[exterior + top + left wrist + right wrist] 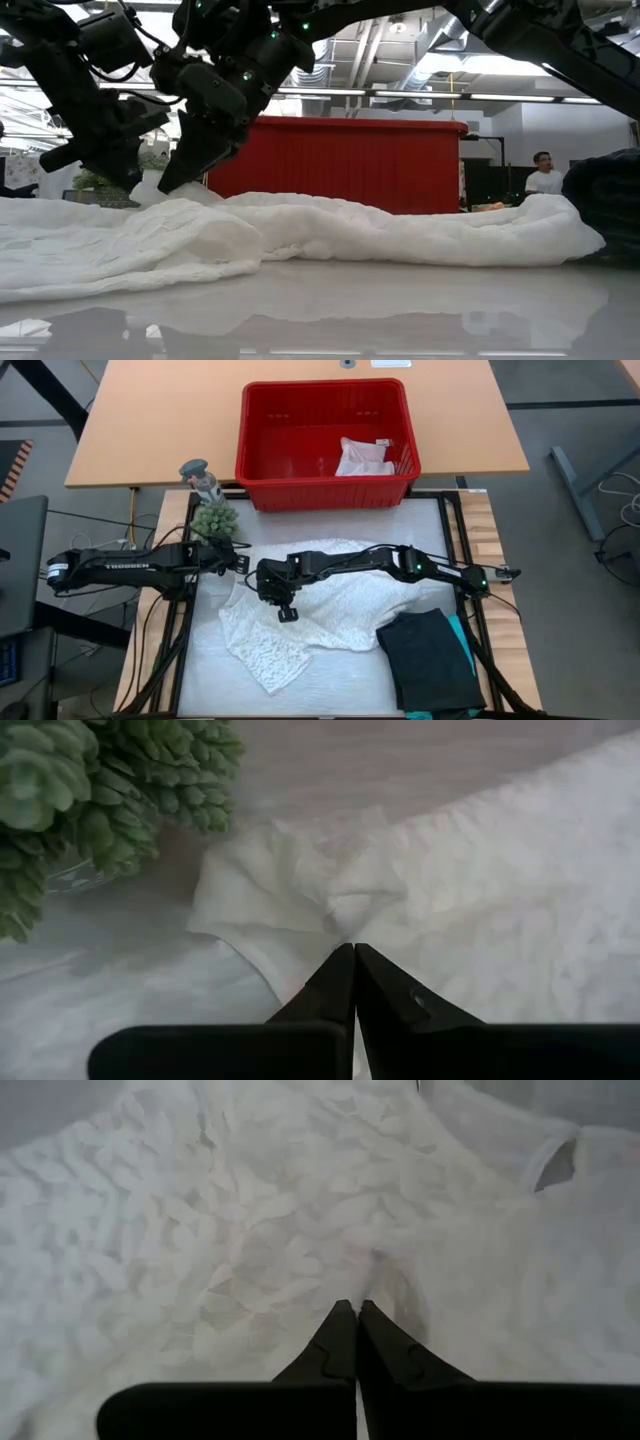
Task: Fold Laundry from Bin
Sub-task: Fold the white t-shirt
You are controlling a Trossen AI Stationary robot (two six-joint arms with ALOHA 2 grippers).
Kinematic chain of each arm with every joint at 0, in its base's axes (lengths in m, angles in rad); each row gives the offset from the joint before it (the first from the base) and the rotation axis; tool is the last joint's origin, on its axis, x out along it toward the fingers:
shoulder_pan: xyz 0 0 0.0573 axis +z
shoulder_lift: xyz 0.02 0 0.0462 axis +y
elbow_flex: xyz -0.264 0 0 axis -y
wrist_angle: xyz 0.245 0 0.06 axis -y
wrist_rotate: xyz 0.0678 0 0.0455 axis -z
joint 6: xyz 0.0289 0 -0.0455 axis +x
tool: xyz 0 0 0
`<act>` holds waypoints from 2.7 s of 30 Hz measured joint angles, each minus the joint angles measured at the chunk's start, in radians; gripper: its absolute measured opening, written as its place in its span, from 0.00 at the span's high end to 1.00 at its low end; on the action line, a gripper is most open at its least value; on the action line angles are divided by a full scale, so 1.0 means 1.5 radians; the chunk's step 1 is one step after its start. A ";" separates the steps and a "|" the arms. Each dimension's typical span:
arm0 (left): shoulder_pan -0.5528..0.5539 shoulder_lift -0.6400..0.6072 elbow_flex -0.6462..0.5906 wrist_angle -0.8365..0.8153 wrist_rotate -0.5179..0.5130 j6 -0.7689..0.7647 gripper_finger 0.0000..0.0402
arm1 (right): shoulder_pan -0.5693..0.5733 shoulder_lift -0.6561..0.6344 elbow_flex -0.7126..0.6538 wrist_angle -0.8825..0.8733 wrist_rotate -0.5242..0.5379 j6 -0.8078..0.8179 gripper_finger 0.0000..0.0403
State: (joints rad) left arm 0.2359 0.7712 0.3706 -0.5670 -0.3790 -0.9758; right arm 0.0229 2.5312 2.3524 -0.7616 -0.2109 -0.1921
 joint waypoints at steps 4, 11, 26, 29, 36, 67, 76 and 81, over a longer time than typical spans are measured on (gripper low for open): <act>0.000 0.006 0.000 -0.002 0.003 -0.001 1.00 | -0.009 -0.029 0.001 -0.008 0.001 0.000 0.94; -0.001 0.005 0.000 0.003 0.004 -0.020 1.00 | -0.049 -0.057 0.001 -0.008 0.040 0.000 0.94; -0.001 0.005 0.000 0.005 0.003 -0.039 1.00 | -0.109 -0.051 0.001 0.104 0.018 -0.030 0.94; -0.001 0.005 0.000 0.006 0.004 -0.040 1.00 | -0.110 -0.046 0.001 0.153 -0.002 -0.030 0.94; -0.001 0.005 0.000 0.006 0.018 -0.041 1.00 | -0.121 -0.036 -0.031 0.202 -0.017 -0.029 0.94; -0.002 0.005 0.000 0.028 0.059 -0.051 1.00 | -0.161 0.029 -0.067 0.336 -0.080 0.041 0.94; -0.002 0.005 0.000 0.028 0.057 -0.047 1.00 | -0.170 0.031 -0.067 0.348 -0.070 0.066 0.89; -0.002 0.005 0.000 0.029 0.058 -0.045 1.00 | -0.168 0.039 -0.067 0.359 -0.069 0.065 0.86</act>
State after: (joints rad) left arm 0.2333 0.7780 0.3706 -0.5238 -0.2915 -1.0431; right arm -0.2291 2.5904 2.2520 -0.2233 -0.3149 -0.0946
